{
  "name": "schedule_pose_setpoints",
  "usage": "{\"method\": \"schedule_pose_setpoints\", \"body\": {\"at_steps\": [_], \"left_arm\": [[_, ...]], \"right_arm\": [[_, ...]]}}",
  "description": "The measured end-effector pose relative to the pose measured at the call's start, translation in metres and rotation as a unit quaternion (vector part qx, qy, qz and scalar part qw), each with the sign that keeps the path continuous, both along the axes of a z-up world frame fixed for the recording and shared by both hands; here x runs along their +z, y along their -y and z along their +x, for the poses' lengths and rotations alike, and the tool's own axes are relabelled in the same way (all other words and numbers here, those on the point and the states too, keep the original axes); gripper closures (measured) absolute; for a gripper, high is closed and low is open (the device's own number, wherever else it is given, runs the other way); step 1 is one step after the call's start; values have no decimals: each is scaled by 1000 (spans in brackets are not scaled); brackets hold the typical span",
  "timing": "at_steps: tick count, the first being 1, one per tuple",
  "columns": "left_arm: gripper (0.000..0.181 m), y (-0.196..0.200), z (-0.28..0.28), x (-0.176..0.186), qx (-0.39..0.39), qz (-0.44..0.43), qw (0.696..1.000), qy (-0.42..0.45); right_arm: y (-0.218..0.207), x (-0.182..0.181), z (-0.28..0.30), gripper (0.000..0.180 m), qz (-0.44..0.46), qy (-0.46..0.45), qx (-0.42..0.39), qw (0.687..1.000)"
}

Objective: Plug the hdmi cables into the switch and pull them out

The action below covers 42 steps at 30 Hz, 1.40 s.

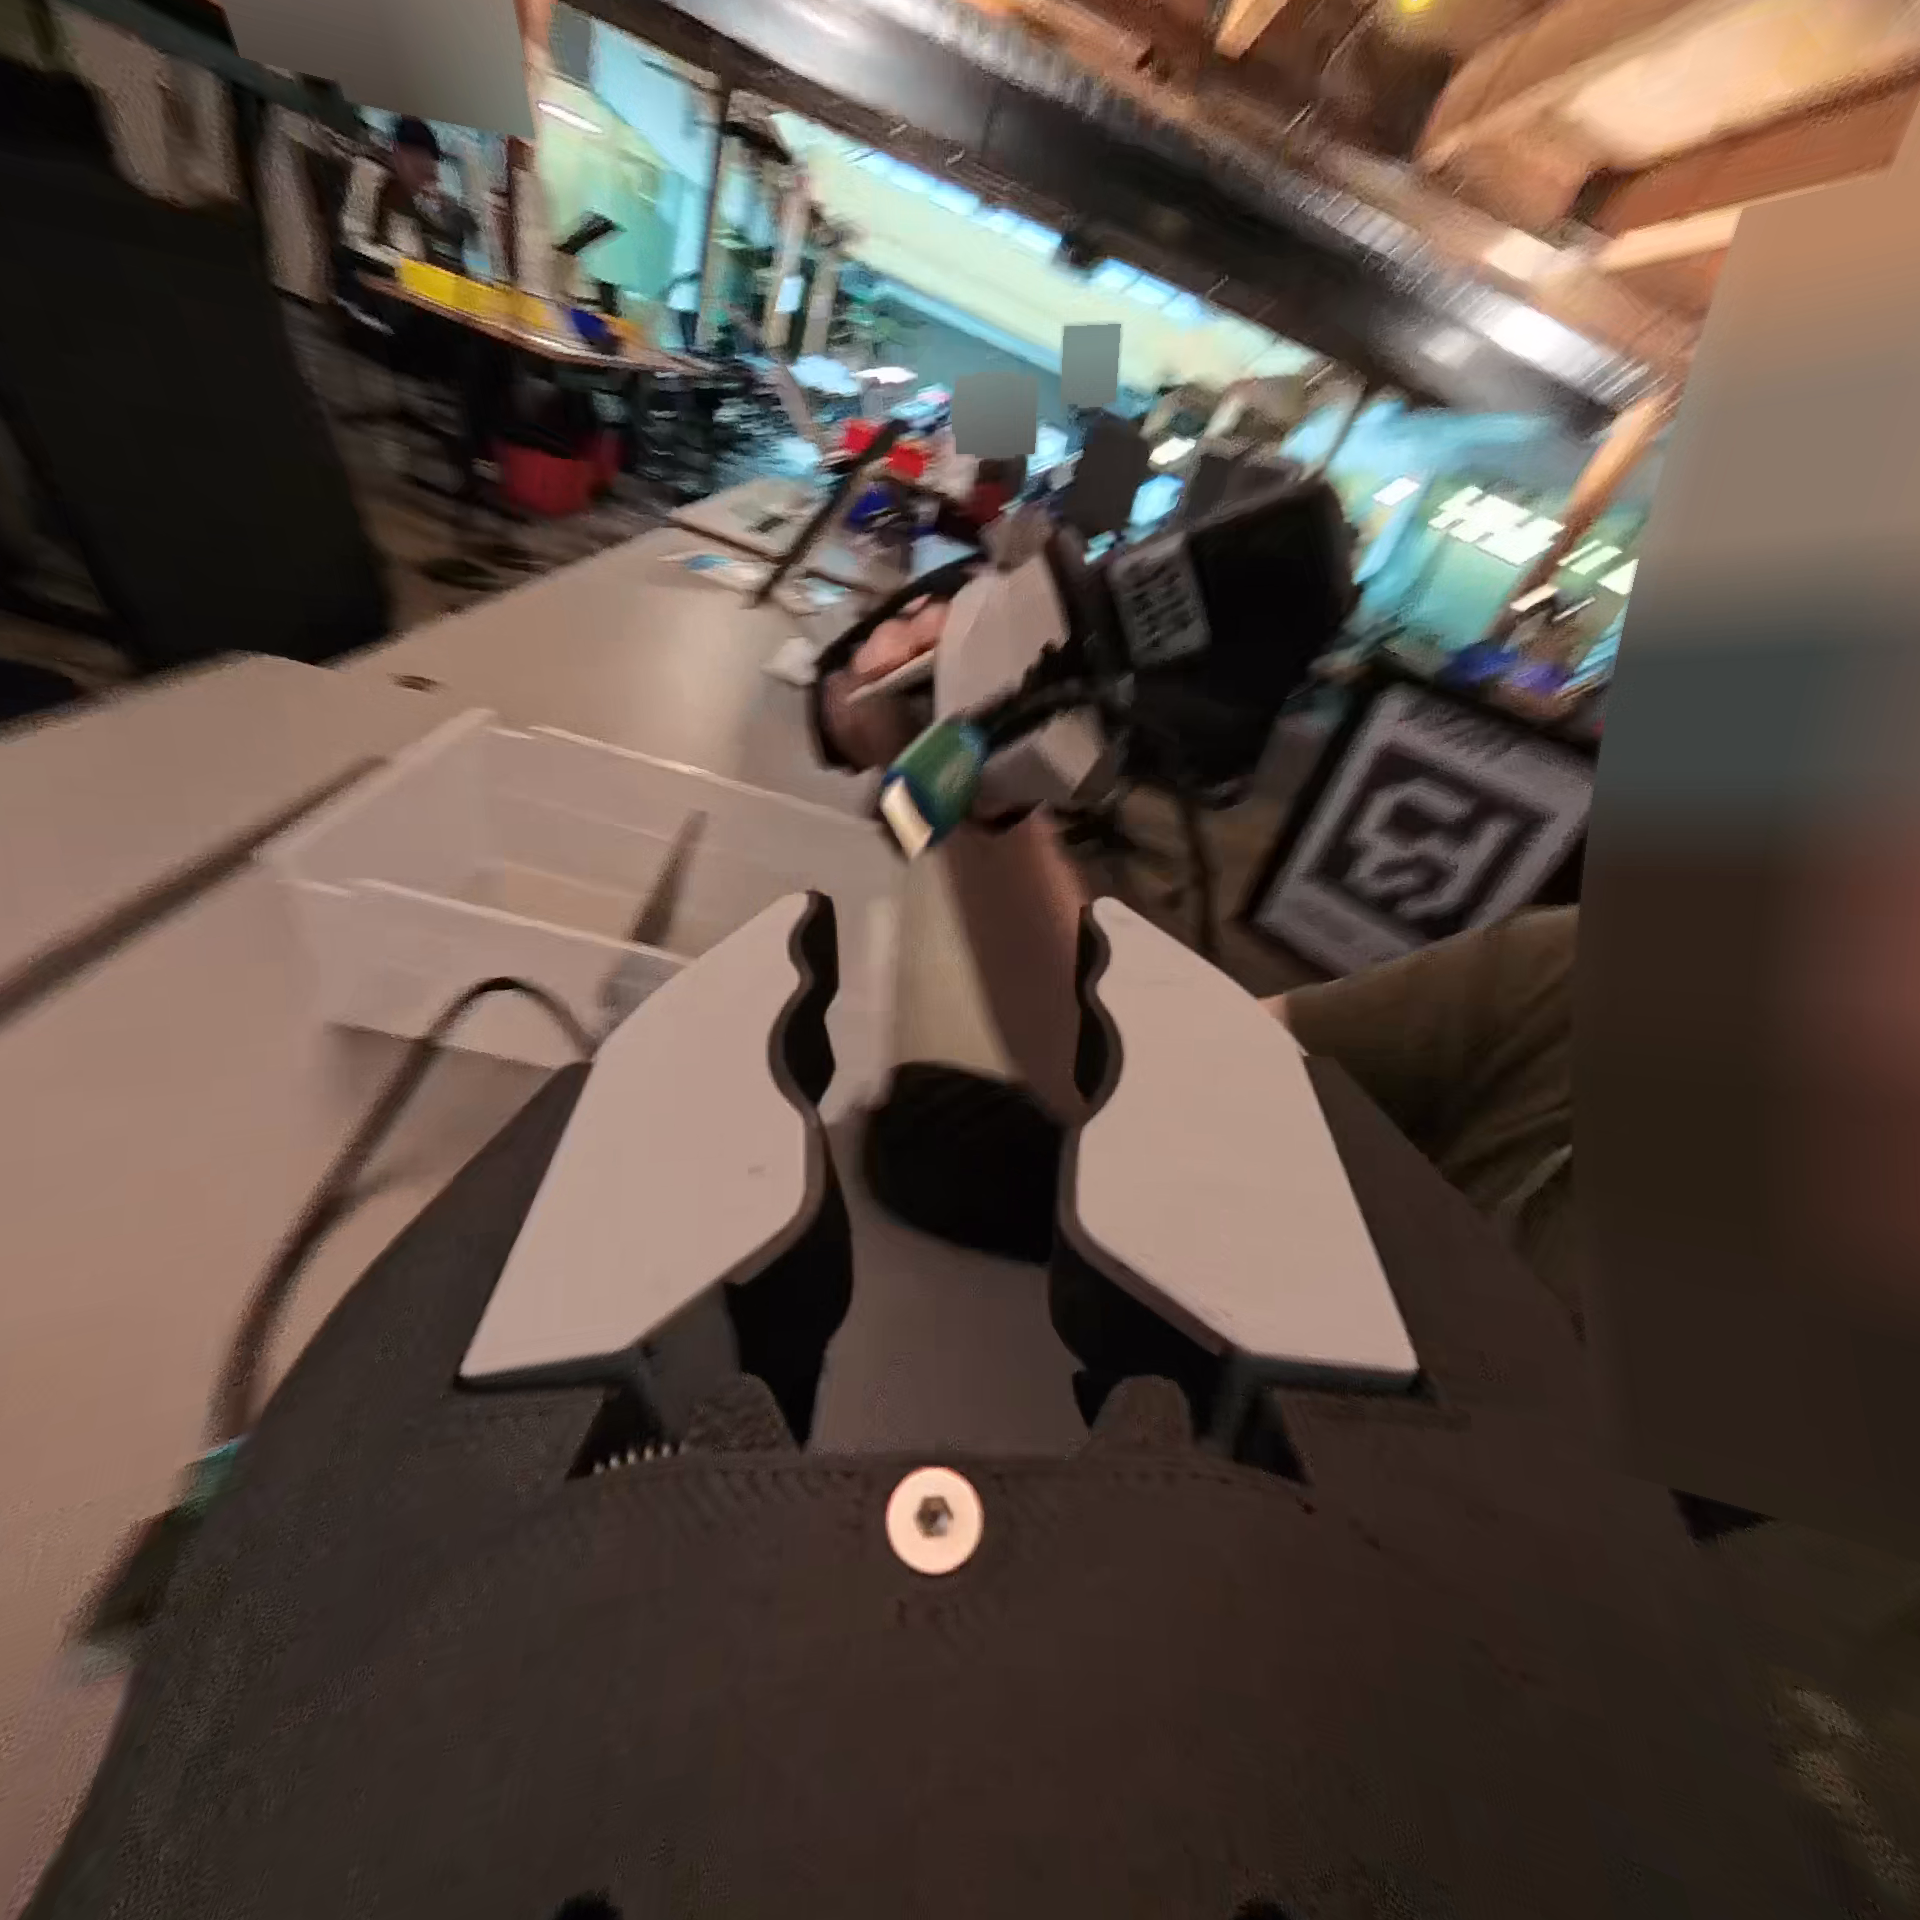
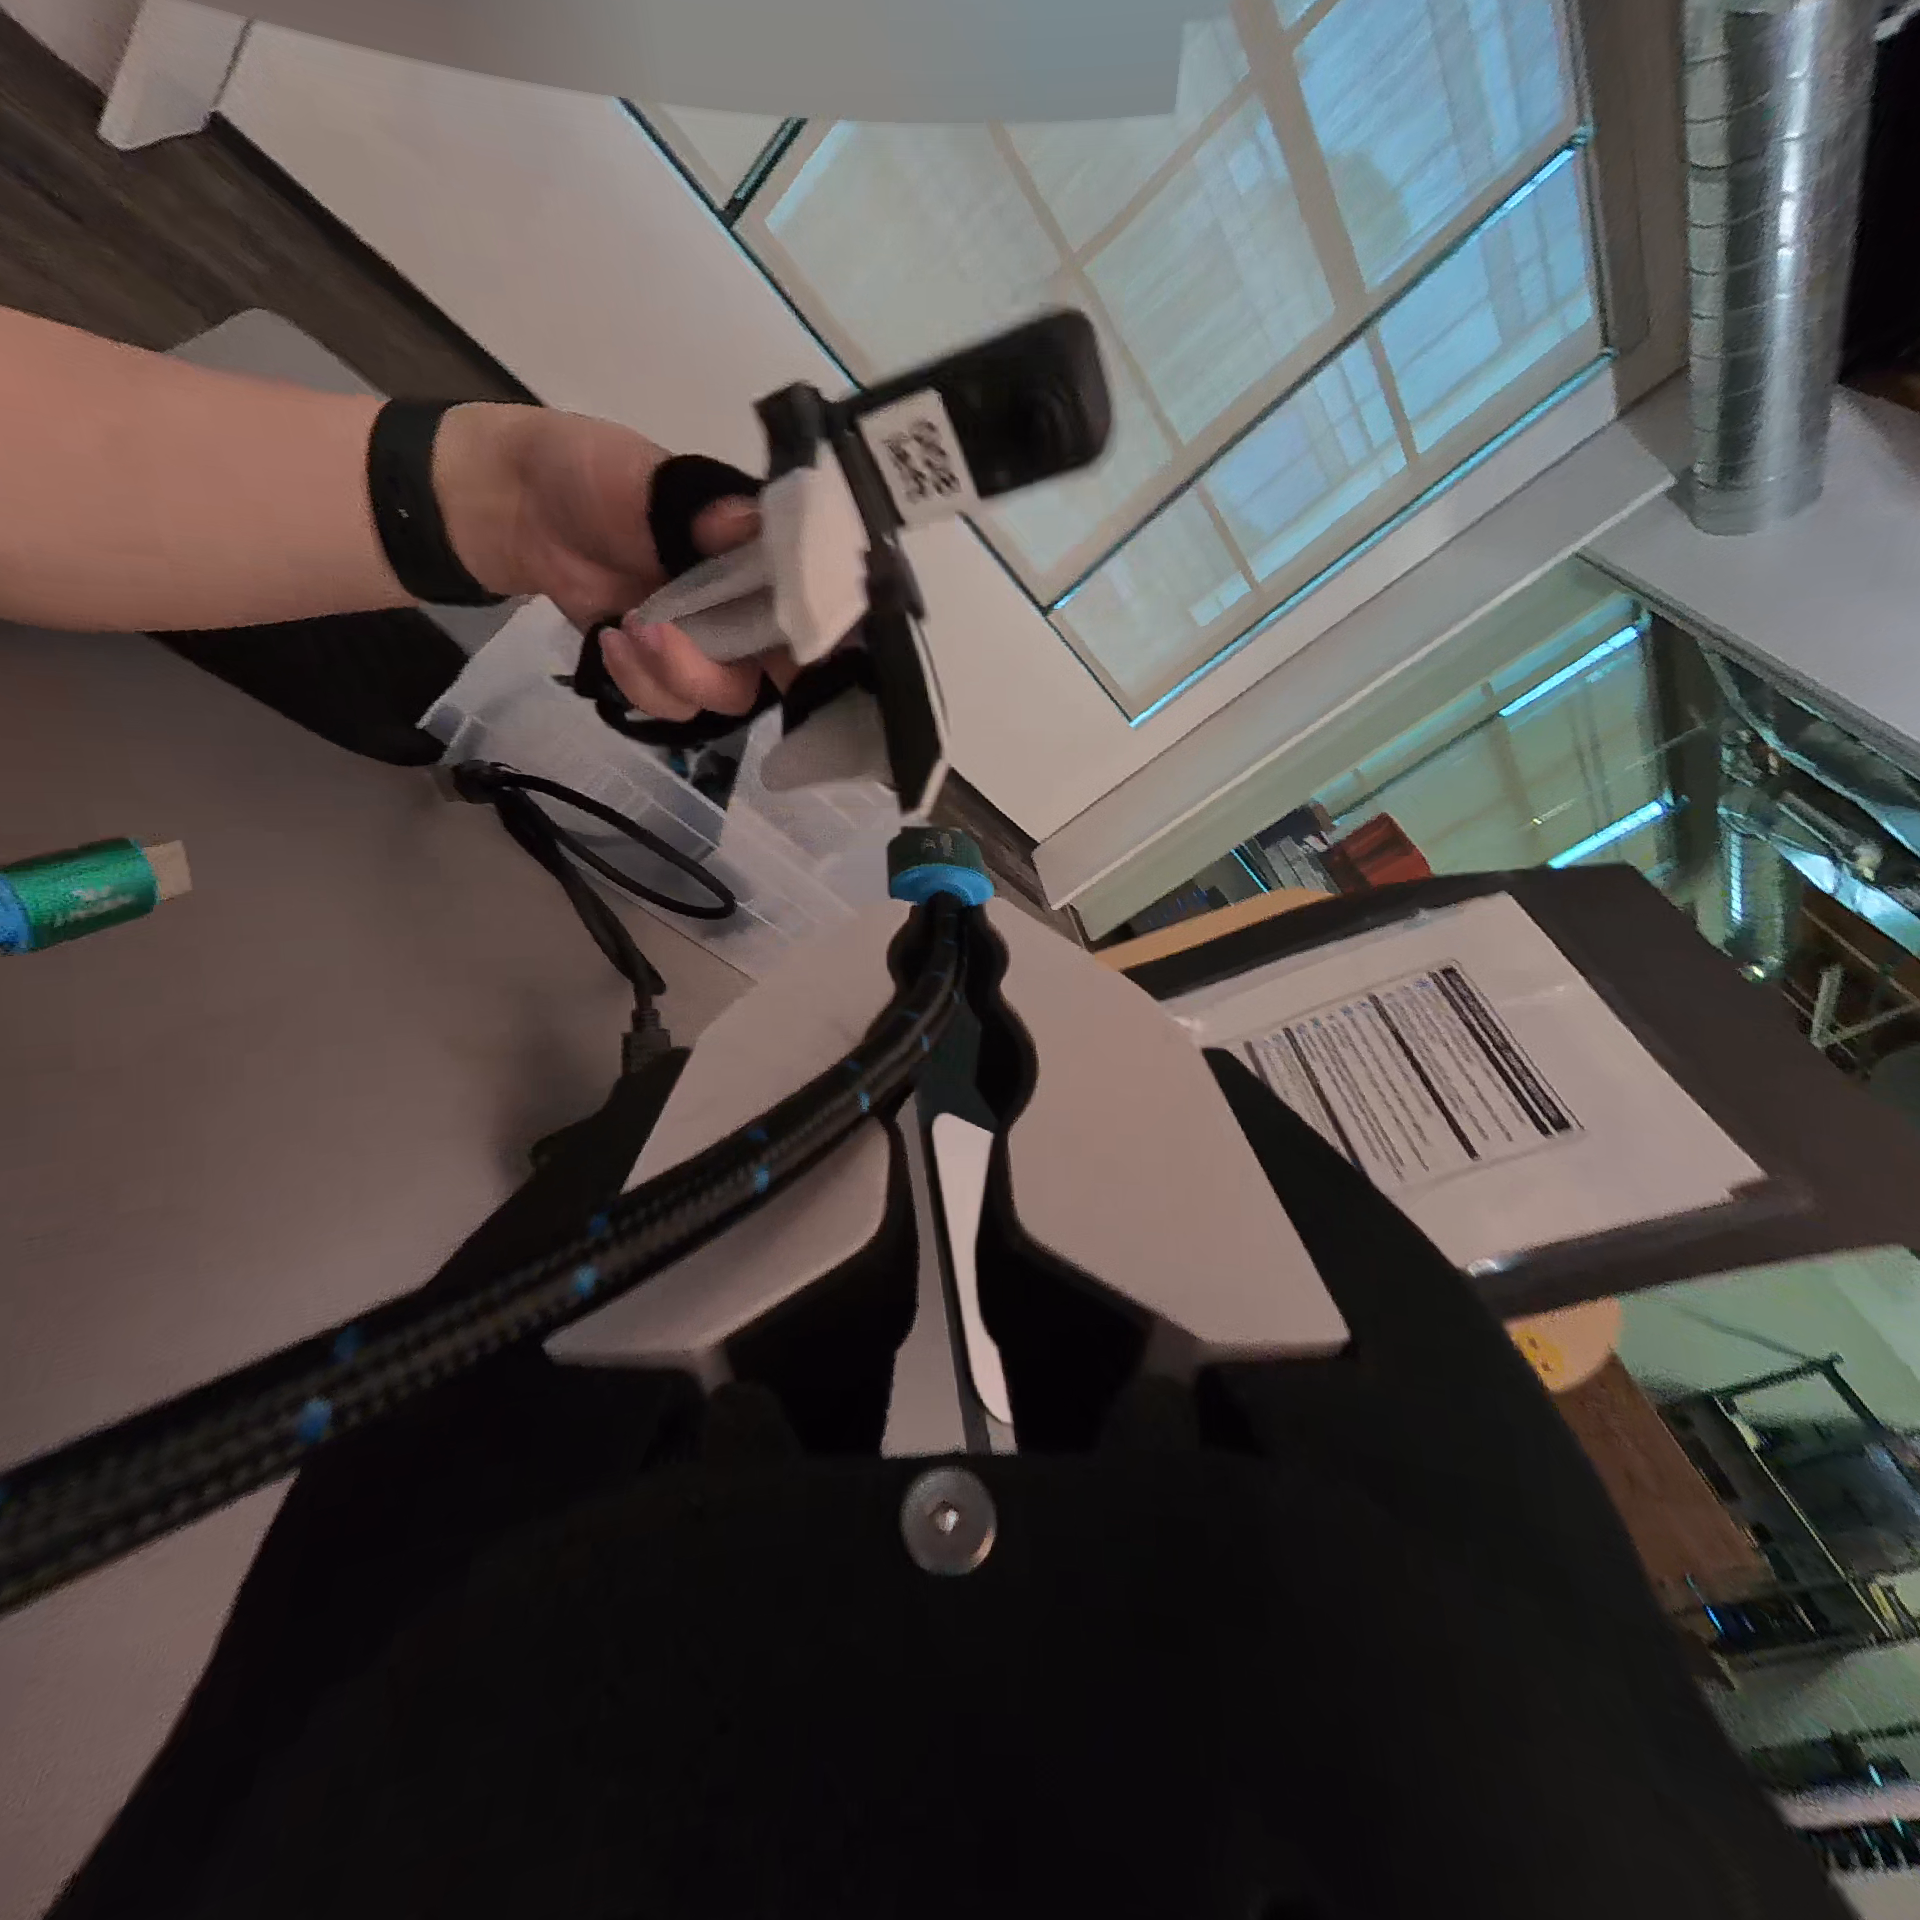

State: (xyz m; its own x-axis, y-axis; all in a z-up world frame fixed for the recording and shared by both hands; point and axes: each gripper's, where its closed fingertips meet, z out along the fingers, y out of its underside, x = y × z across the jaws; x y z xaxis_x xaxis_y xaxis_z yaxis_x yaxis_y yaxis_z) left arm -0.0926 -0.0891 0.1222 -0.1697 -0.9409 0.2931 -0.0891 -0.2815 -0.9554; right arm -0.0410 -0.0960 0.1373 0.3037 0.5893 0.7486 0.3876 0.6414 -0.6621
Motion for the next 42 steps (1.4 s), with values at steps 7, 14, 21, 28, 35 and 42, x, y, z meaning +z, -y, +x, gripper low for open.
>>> {"method": "schedule_pose_setpoints", "body": {"at_steps": [7, 14, 21, 28, 35, 42], "left_arm": [[117, -72, -45, -104, 225, 267, 863, -365], [124, -96, -45, -189, 181, 291, 779, -525], [133, -105, -56, -231, 144, 254, 762, -578], [146, -115, -44, -249, 141, 265, 755, -583], [147, -129, -48, -234, 179, 241, 768, -566], [148, -128, -38, -176, 223, 207, 850, -431]], "right_arm": [[0, 20, 47, 172, 6, -53, -36, 998], [2, 21, 57, 172, 8, -58, -43, 997], [5, 23, 59, 172, 8, -65, -33, 997], [4, 23, 62, 173, 6, -67, -34, 997], [0, 22, 73, 172, -2, -79, -41, 996], [5, 30, 91, 172, 1, -113, -37, 993]]}}
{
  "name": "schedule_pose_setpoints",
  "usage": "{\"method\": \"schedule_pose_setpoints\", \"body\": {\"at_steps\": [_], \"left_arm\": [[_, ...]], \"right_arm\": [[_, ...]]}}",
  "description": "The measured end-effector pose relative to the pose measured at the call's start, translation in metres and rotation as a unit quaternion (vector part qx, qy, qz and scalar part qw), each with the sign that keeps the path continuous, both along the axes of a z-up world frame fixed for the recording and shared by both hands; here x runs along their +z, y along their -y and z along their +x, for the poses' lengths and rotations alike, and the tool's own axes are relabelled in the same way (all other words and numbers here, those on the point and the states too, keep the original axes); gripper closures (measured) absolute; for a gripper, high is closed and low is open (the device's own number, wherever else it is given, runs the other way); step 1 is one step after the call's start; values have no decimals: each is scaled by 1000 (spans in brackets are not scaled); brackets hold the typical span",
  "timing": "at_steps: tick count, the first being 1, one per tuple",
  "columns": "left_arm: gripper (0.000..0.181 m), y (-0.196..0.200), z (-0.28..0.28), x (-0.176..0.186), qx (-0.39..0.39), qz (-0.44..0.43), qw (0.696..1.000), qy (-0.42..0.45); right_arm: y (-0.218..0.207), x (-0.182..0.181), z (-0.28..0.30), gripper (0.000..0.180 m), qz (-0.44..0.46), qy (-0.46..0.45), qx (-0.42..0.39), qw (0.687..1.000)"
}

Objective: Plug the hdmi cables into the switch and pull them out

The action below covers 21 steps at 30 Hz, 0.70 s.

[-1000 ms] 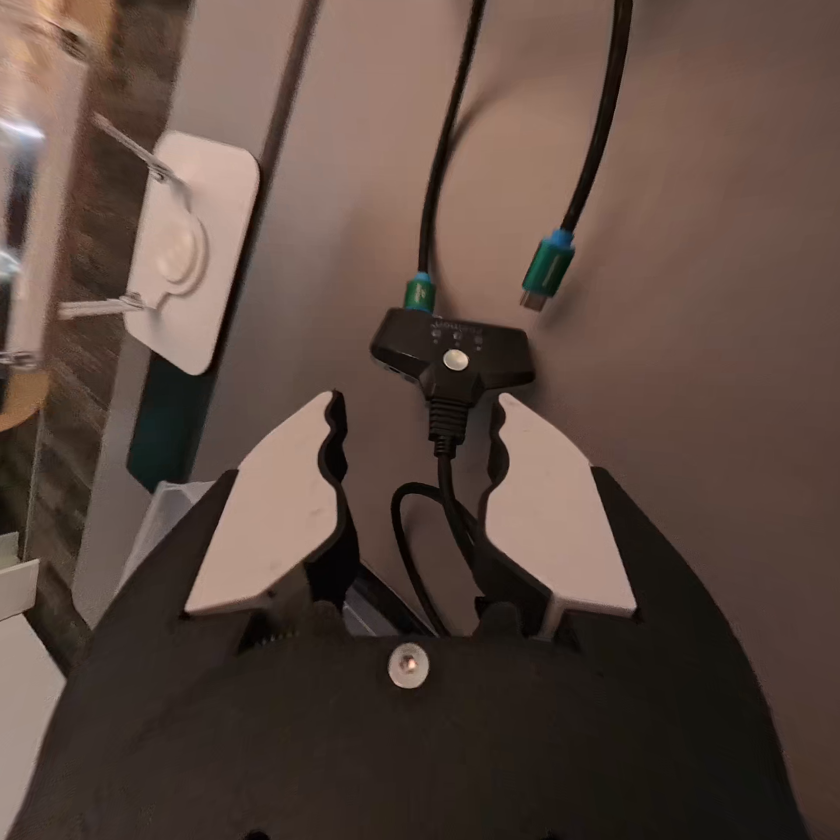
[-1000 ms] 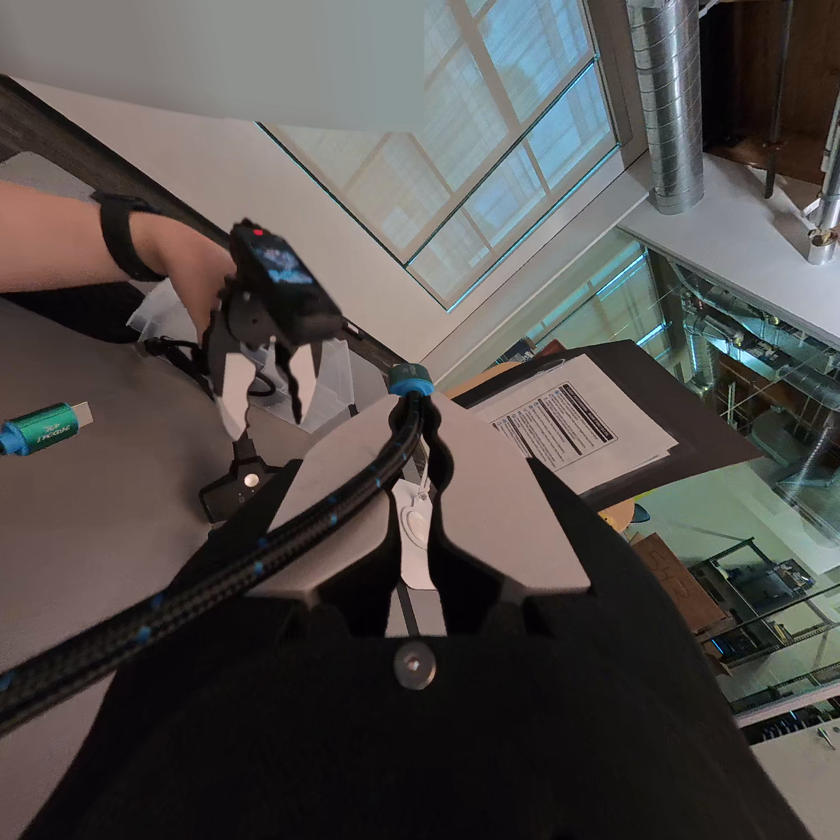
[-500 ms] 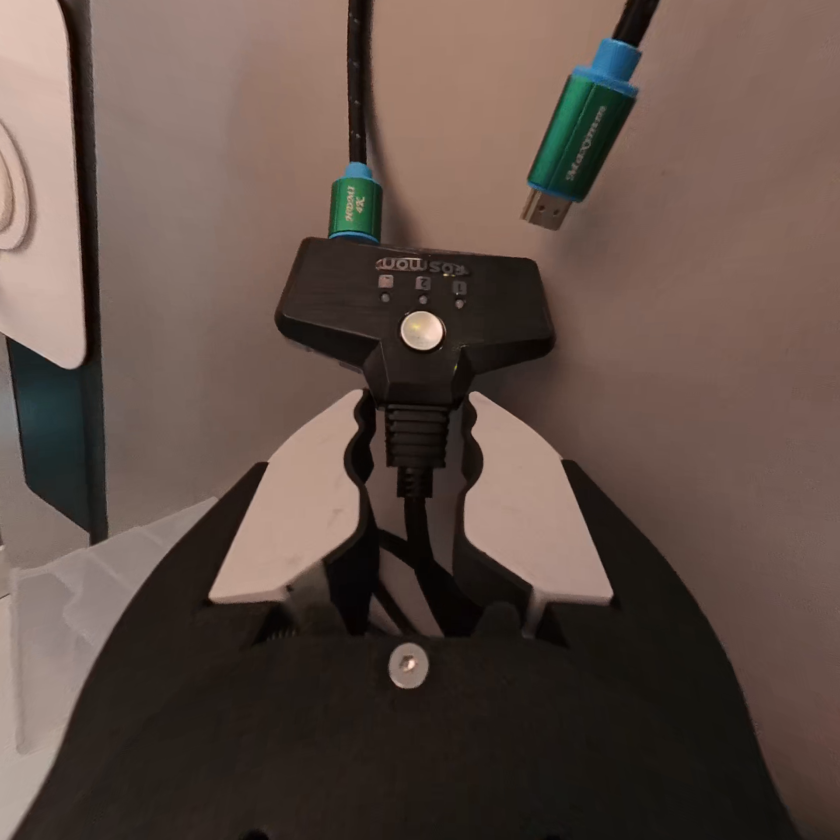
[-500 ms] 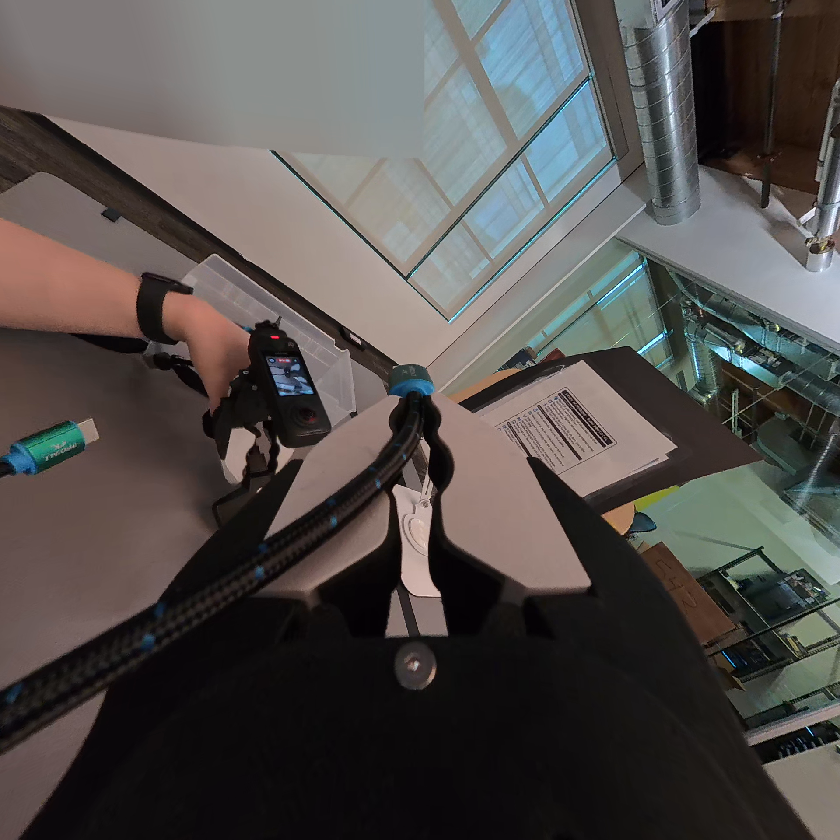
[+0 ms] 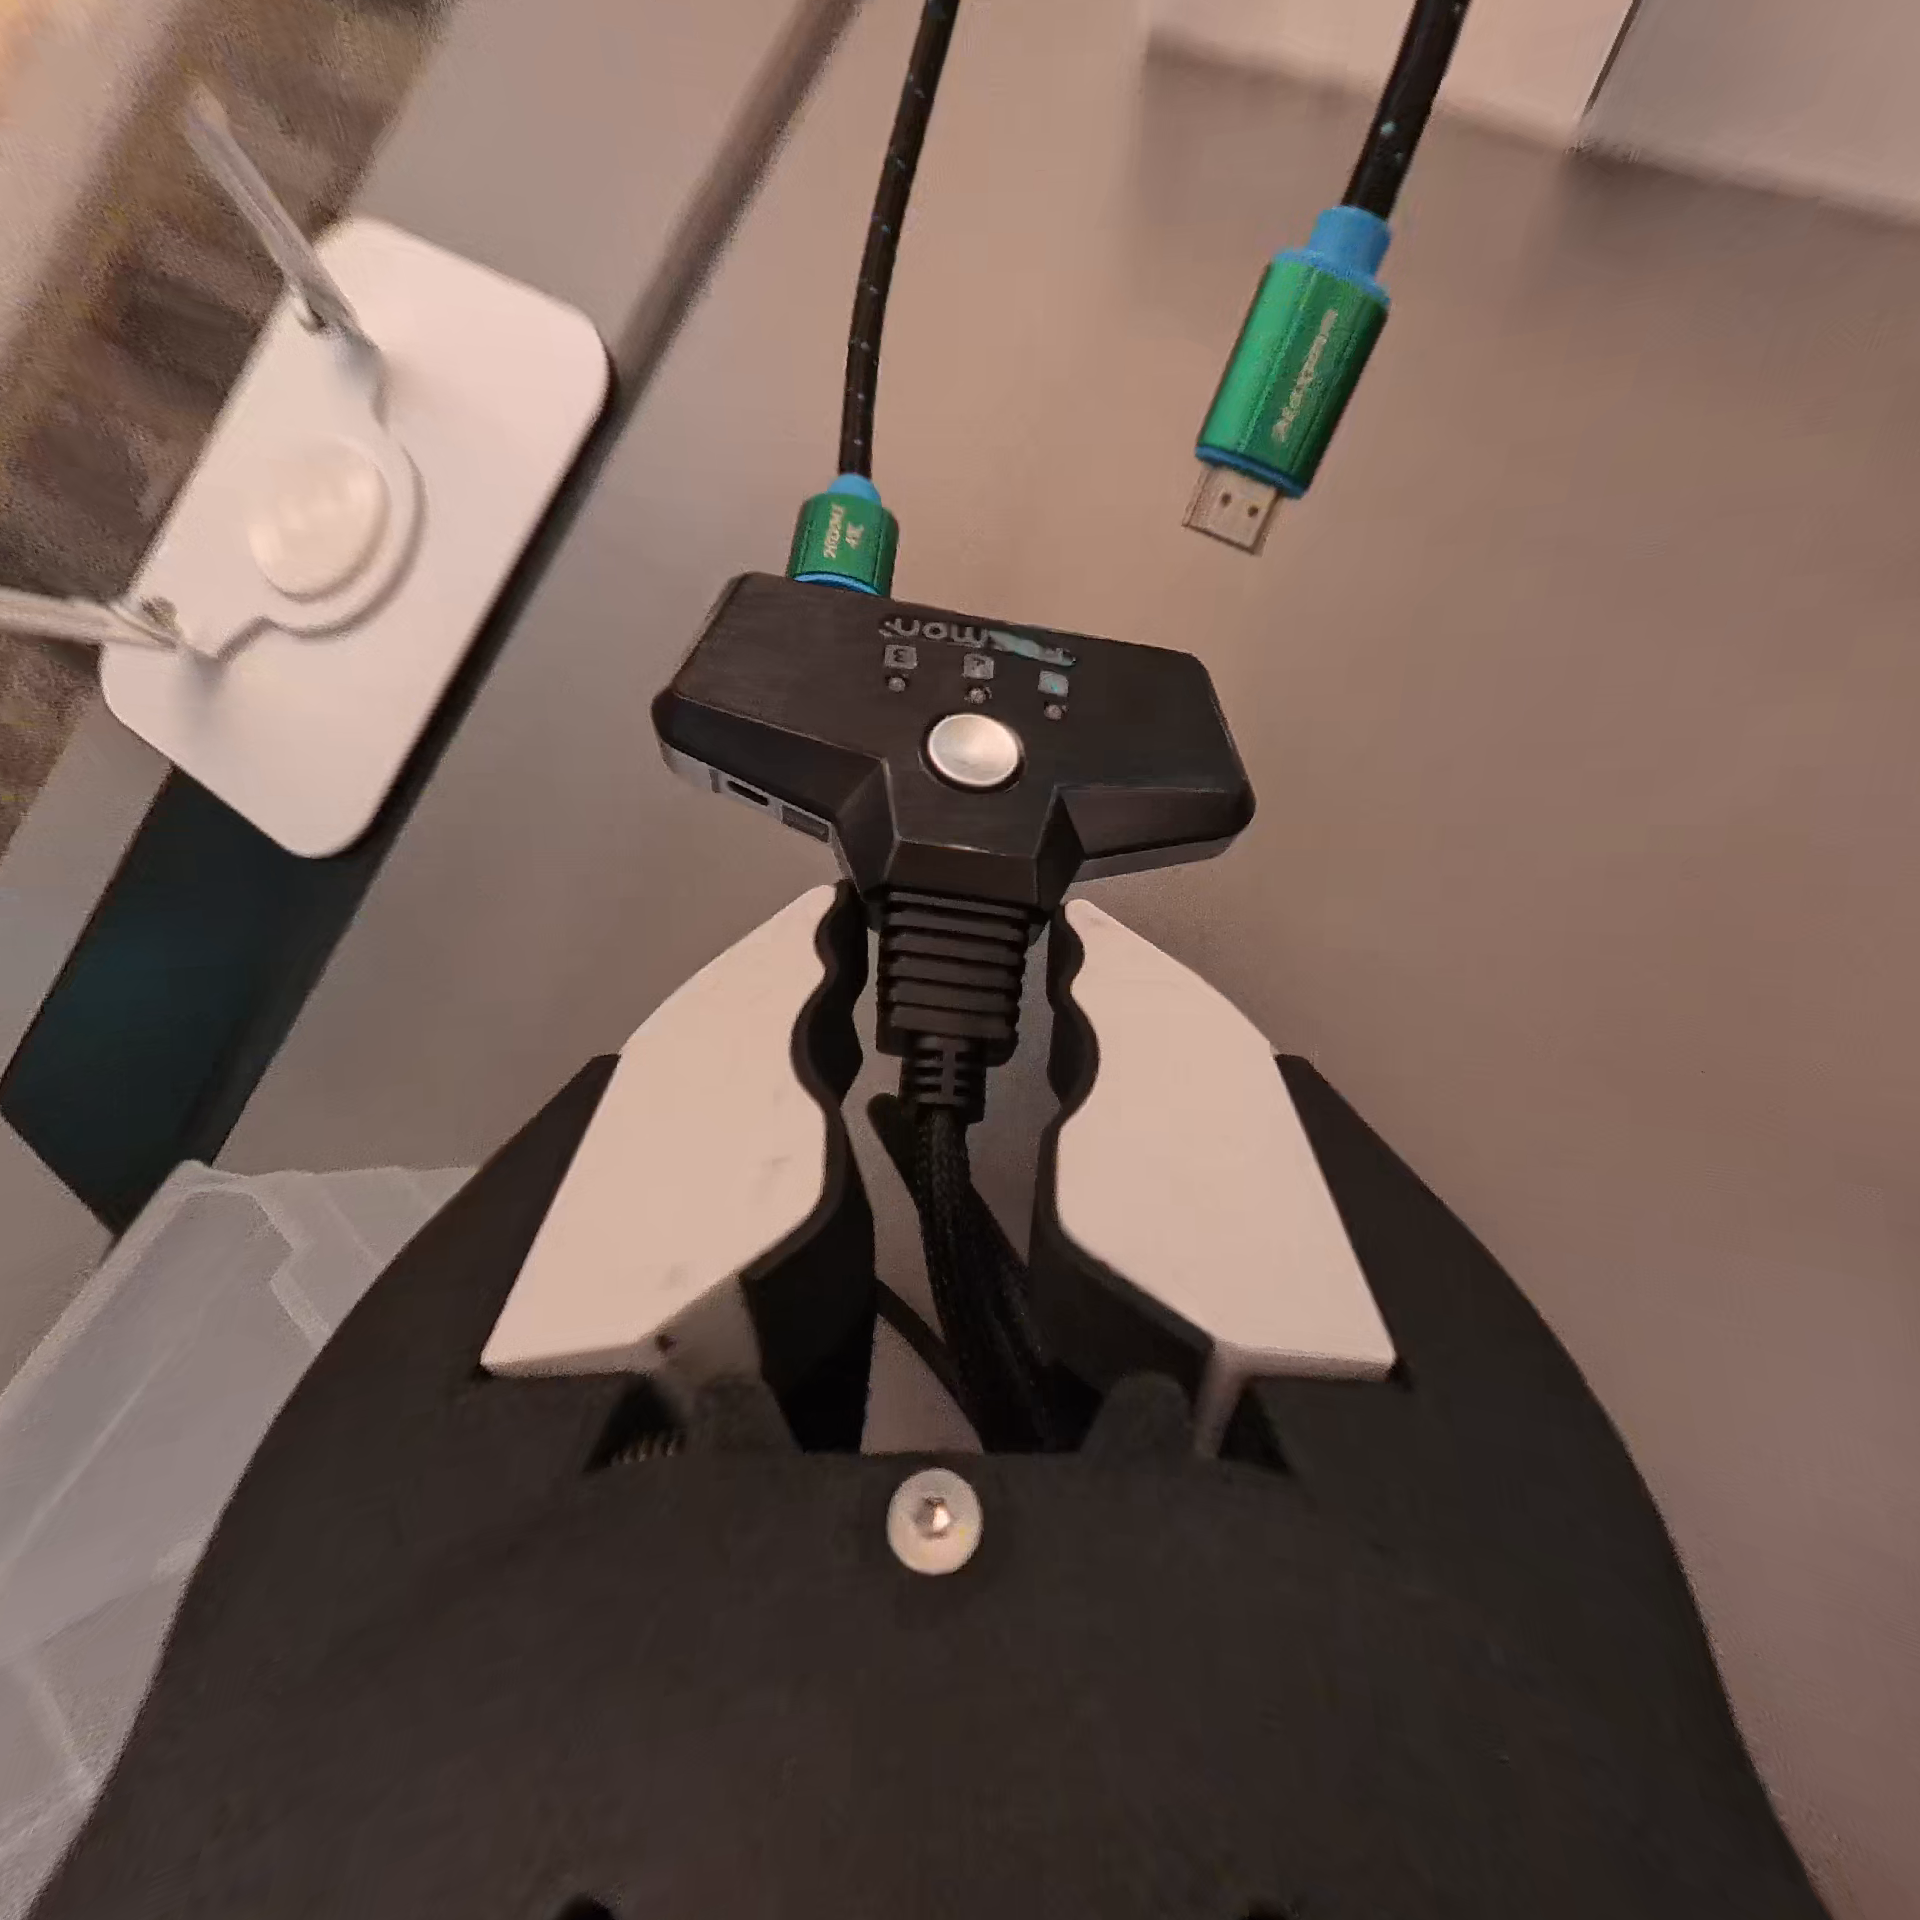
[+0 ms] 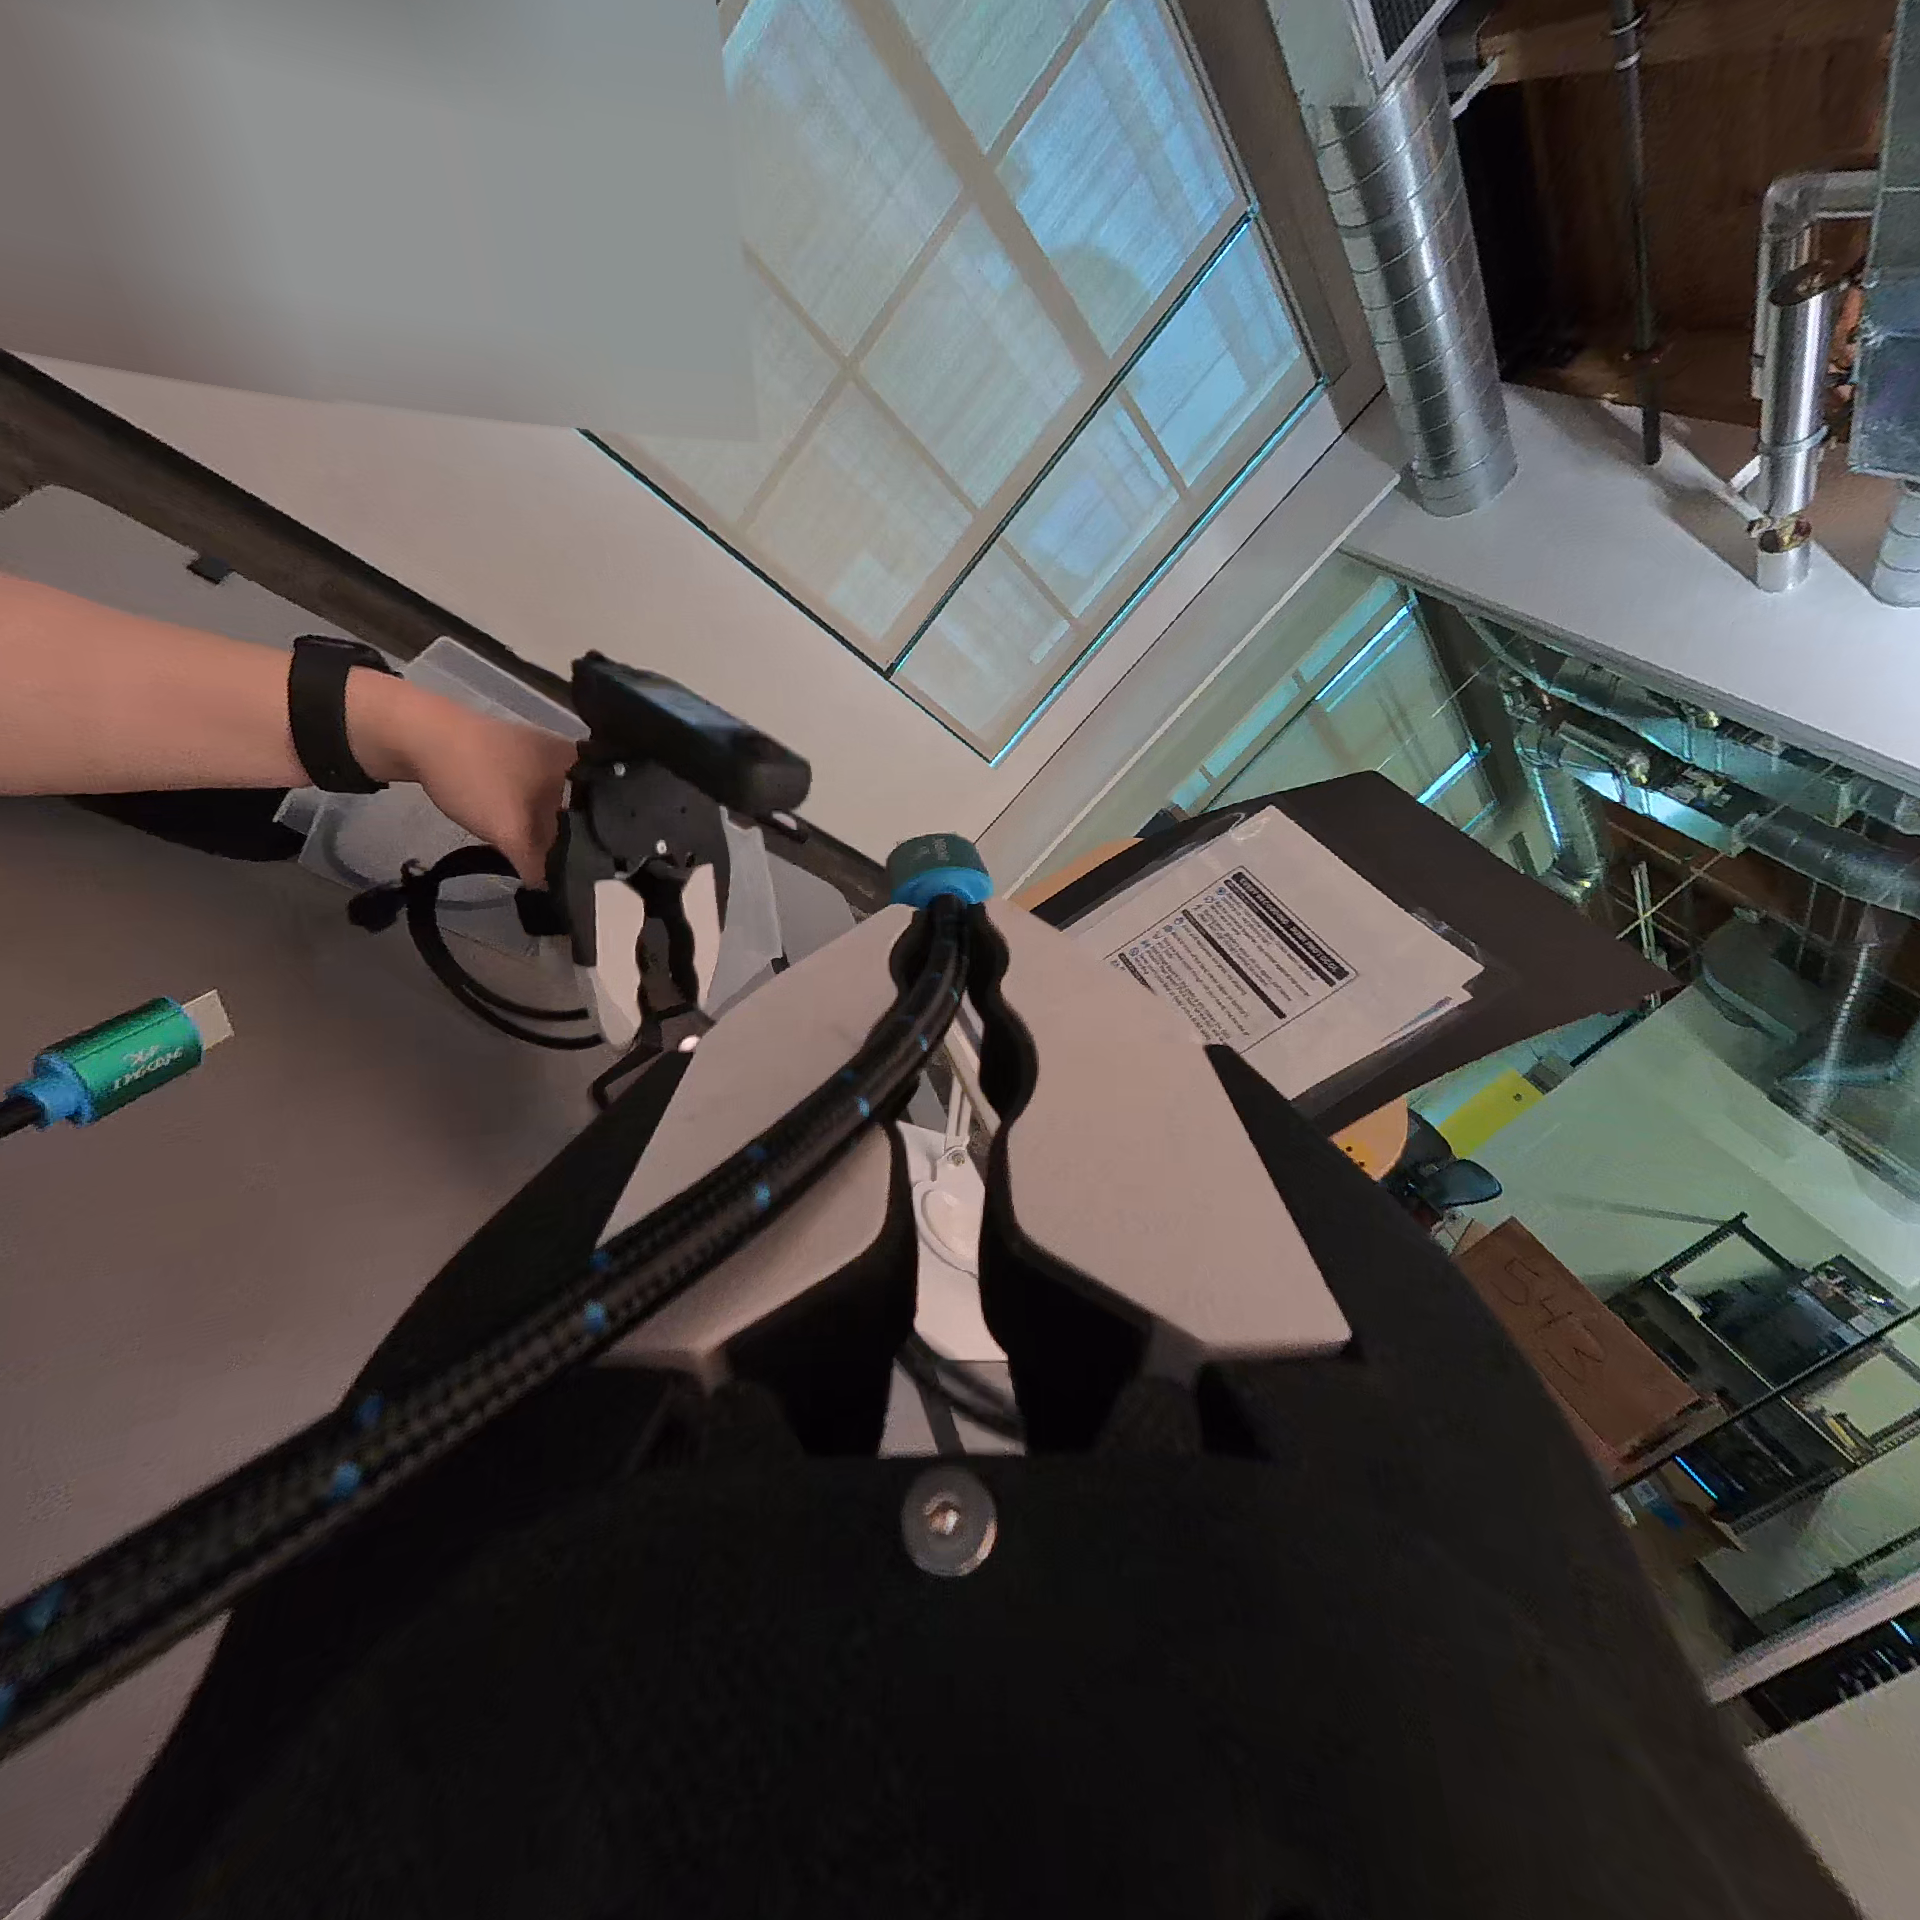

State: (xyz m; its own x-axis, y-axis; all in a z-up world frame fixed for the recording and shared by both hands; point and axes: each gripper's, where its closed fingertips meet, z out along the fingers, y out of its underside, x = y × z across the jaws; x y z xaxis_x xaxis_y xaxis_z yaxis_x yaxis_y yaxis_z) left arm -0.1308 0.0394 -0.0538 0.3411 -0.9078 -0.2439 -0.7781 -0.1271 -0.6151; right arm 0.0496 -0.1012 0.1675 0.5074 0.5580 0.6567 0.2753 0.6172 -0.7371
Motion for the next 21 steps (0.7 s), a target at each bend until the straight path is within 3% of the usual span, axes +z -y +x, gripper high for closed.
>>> {"method": "schedule_pose_setpoints", "body": {"at_steps": [6, 11, 16, 21], "left_arm": [[148, 13, 6, 71, -30, 9, 982, 186], [148, 57, 16, 119, -158, -48, 926, 340], [148, 93, 23, 136, -273, -69, 874, 395], [148, 115, 27, 141, -331, -52, 849, 409]], "right_arm": [[11, 7, 8, 173, 3, -27, 28, 999], [10, 2, 8, 173, -49, -38, 63, 996], [12, -2, -22, 173, -123, -27, 120, 985], [13, -6, -56, 173, -185, -17, 165, 969]]}}
